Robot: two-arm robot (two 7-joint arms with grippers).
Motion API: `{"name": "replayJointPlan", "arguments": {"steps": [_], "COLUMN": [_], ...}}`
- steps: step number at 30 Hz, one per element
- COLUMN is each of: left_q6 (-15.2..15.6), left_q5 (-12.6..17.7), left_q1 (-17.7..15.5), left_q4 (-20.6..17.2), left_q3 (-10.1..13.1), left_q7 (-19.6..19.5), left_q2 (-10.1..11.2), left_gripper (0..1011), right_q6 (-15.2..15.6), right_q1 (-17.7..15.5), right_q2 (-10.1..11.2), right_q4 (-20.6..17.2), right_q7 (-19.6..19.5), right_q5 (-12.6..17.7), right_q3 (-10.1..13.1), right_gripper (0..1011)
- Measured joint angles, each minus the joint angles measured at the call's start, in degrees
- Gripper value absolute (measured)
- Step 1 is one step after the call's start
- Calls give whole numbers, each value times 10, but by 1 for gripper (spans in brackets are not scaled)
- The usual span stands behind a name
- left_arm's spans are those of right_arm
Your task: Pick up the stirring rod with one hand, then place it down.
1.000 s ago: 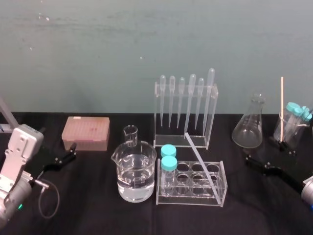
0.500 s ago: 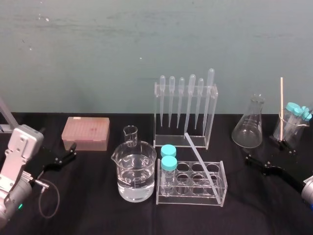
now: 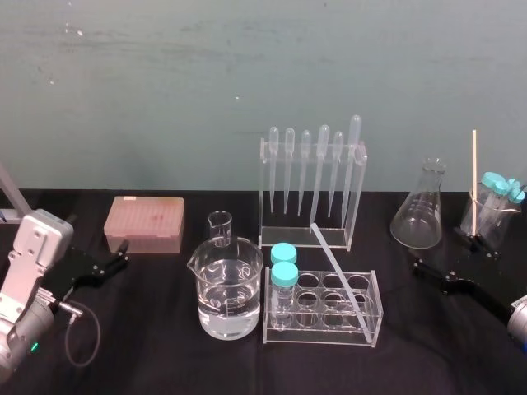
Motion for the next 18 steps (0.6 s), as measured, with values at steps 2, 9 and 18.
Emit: {"name": "replayJointPlan", "arguments": {"steps": [2, 9, 18], "left_q6": [0, 0, 0], "left_q5": [0, 0, 0], "left_q1": [0, 0, 0], "left_q4": [0, 0, 0], "left_q3": [0, 0, 0], "left_q7": [0, 0, 0], "left_q2": [0, 0, 0], "left_gripper": [1000, 1000, 1000], "right_q6": [0, -1, -1], "right_q1": [0, 0, 0], "right_q2": [0, 0, 0], "right_q4": [0, 0, 0], "right_q7": [0, 0, 1], "right_q5": [0, 0, 0], "right_q3": [0, 0, 0], "right_gripper": [1003, 1003, 1003]}}
